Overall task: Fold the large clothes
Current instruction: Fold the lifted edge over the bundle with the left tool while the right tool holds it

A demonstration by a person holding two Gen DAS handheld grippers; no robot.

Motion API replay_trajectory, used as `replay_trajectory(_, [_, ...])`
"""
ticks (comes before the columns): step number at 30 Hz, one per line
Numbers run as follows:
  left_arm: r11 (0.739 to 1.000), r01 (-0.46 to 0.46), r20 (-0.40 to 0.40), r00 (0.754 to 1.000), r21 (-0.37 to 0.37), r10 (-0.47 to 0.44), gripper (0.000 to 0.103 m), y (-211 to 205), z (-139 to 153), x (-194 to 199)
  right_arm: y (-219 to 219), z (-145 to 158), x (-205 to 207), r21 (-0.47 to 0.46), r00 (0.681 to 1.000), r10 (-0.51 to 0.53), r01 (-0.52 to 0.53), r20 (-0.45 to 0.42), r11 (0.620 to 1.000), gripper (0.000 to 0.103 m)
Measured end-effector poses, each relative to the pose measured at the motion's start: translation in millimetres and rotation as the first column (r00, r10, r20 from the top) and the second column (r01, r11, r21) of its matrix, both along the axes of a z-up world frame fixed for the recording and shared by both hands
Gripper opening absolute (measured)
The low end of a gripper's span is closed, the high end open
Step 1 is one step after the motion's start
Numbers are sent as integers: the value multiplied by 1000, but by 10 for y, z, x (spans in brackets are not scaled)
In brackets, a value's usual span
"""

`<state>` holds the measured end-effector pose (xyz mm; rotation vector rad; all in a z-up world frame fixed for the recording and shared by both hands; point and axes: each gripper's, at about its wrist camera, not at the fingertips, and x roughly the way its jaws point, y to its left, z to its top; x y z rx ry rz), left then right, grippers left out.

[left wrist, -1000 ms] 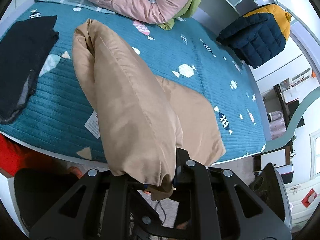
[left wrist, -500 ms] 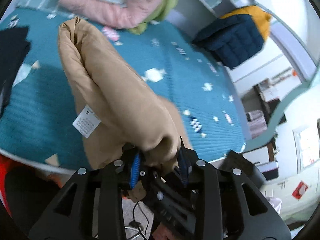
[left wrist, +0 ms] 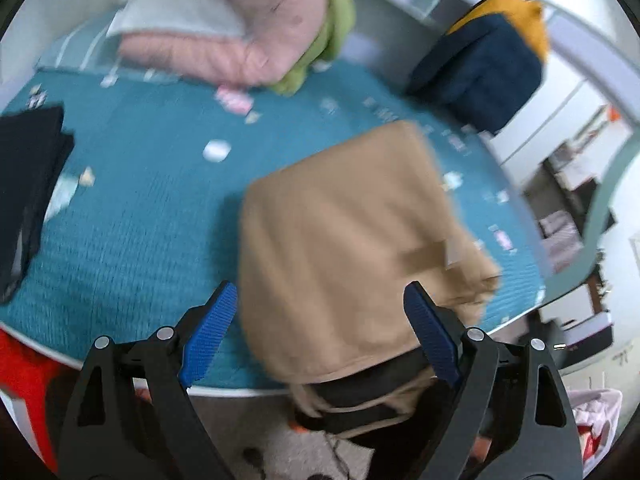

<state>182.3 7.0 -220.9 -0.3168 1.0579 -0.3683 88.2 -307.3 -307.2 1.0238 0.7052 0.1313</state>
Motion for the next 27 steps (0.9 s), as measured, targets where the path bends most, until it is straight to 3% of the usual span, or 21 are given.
replay_trajectory(2, [999,6,-44,999,46,-4,86,-31,-258,36,-81,-52,20,-37,999,-32,31,-38,999,16])
replay_trajectory(8, [997,6,-191,982,81,10,86,-148,-894,118,-236,-284,49,-139,979,-96,72,-179,988,16])
replay_trajectory(14, [995,33,-228,974,90,-12,89,-301,-1184,174,-329,-445,146,-144,968,-94,61,-234,988,19])
replay_trajectory(16, [995,33,-228,974,89,-12,89,-319,-1198,192,-368,-400,141,-146,965,-95,60,-243,987,24])
replay_trajectory(18, [995,35,-230,973,88,-14,89,-325,-1200,213,-413,-314,113,-178,963,-119,76,-243,981,44])
replay_trajectory(23, [996,33,-235,972,87,-12,90,-383,-1187,224,-575,-210,193,-226,959,-148,93,-242,970,69])
replay_trajectory(27, [996,35,-241,970,77,-15,90,-410,-1190,243,-753,-519,311,-59,952,-94,80,-293,995,69])
